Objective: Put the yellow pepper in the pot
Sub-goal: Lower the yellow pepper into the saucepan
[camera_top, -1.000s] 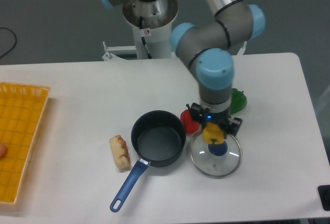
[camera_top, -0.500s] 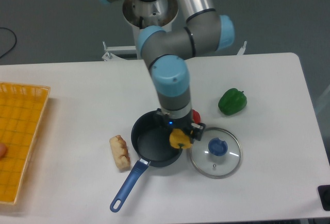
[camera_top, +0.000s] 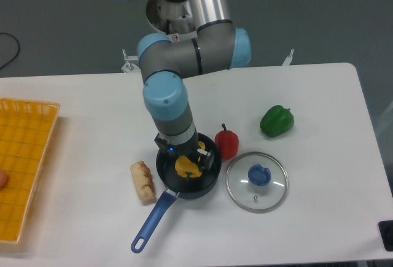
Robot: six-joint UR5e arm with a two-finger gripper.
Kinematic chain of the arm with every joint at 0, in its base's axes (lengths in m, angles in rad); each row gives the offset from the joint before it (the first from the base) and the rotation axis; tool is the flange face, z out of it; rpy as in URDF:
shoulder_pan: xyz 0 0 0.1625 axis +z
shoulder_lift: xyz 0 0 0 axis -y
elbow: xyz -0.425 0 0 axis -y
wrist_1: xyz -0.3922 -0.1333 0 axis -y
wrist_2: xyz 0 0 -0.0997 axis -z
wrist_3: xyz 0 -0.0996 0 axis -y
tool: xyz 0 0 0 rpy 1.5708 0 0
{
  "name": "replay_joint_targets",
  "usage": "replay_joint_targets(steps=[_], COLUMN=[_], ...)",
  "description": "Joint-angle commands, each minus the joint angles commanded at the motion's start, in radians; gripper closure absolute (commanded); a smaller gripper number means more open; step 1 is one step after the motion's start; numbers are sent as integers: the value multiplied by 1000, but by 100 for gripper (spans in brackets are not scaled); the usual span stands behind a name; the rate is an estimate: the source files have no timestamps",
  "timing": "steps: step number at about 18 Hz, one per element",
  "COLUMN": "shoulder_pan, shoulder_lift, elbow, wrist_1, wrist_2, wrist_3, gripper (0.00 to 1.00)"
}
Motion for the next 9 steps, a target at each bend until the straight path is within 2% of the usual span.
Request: replay_joint_targets(steps=[5,9], shoulder_pan=[-2,-3], shoulder_lift=[-5,-20], elbow=[-28,-35], wrist_1=[2,38], wrist_2=[5,8], wrist_3=[-2,-5], gripper=[39,39])
